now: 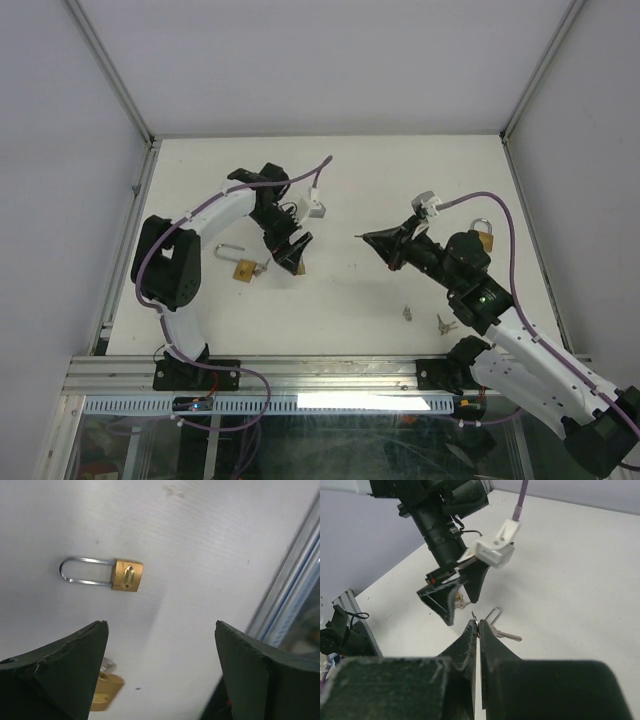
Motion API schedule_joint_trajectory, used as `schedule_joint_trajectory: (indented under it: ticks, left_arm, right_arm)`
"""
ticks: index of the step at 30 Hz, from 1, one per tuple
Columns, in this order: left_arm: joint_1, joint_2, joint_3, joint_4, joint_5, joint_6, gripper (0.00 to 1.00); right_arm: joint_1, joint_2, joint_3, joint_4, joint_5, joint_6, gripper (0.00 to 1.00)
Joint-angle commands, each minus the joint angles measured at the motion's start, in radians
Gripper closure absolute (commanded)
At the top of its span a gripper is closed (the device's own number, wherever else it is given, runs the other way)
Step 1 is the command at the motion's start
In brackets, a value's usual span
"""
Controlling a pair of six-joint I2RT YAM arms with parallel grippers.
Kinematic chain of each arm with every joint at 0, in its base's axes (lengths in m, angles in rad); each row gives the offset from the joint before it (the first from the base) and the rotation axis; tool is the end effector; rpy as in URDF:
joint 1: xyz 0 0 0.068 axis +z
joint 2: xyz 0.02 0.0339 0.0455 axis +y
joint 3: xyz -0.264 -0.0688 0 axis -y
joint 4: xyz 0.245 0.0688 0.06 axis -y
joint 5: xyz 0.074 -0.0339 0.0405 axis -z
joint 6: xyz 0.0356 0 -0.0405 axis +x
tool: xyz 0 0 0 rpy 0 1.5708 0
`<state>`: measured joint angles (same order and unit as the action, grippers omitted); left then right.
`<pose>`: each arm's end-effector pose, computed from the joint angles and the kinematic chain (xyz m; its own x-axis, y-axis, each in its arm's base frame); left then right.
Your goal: Unlock with the key
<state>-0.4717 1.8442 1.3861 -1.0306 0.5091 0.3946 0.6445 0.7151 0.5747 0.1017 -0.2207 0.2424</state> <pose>0.3005 -0.1728 0.2084 -0.6533 0.7101 -0.2624 0.7405 0.5272 -0.4169 0.1395 0.1146 0.3075 -0.2127 0.1331 -0.9680 -0.7314 0.6352 0.2481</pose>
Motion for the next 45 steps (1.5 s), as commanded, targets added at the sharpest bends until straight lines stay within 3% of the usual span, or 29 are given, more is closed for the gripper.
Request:
schedule_joint_trajectory:
  ticks: [1,3,7,15,18,25,29,33,38,41,45]
  left_arm:
    - [-0.027,0.001,0.159,-0.336,0.226,1.039,0.1]
    - [-0.027,0.06,0.228,-0.393,0.187,1.279,0.02]
    - [-0.041,0.112,0.246,-0.402,0.097,1.666,0.01]
    - [-0.09,0.135,0.141,-0.156,0.047,1.823,0.01]
    - [-0.115,0.155,0.121,-0.148,0.002,1.901,0.01]
    - [-0.149,0.191,0.078,-0.167,-0.152,1.891,0.07]
    - [-0.152,0.18,0.038,-0.128,-0.146,1.878,0.15]
    - [-0.155,0.186,0.015,-0.079,-0.187,1.854,0.35]
    - [-0.154,0.187,0.015,-0.047,-0.23,1.858,0.43]
    - [-0.154,0.184,0.022,-0.041,-0.212,1.858,0.6]
    - [-0.154,0.165,0.008,-0.042,-0.194,1.847,0.72]
  right_arm:
    - [-0.005,-0.044,0.048,0.002,0.009,-0.061,1.0]
    - [-0.005,-0.05,0.047,-0.012,0.009,-0.061,1.0]
    - [-0.006,-0.06,0.039,-0.023,0.001,-0.061,1.0]
    - [-0.006,-0.077,0.027,-0.03,0.011,-0.061,1.0]
    - [-0.006,-0.075,0.027,-0.032,0.007,-0.064,1.0]
    - [-0.005,-0.1,0.015,-0.05,0.017,-0.061,1.0]
    - [-0.006,-0.11,0.013,-0.056,0.028,-0.06,1.0]
    - [-0.006,-0.111,0.013,-0.054,0.025,-0.056,1.0]
    - [-0.006,-0.11,0.016,-0.047,0.024,-0.059,1.0]
    - [-0.006,-0.104,0.017,-0.043,0.021,-0.062,1.0]
    - [-0.006,-0.103,0.016,-0.049,0.018,-0.064,1.0]
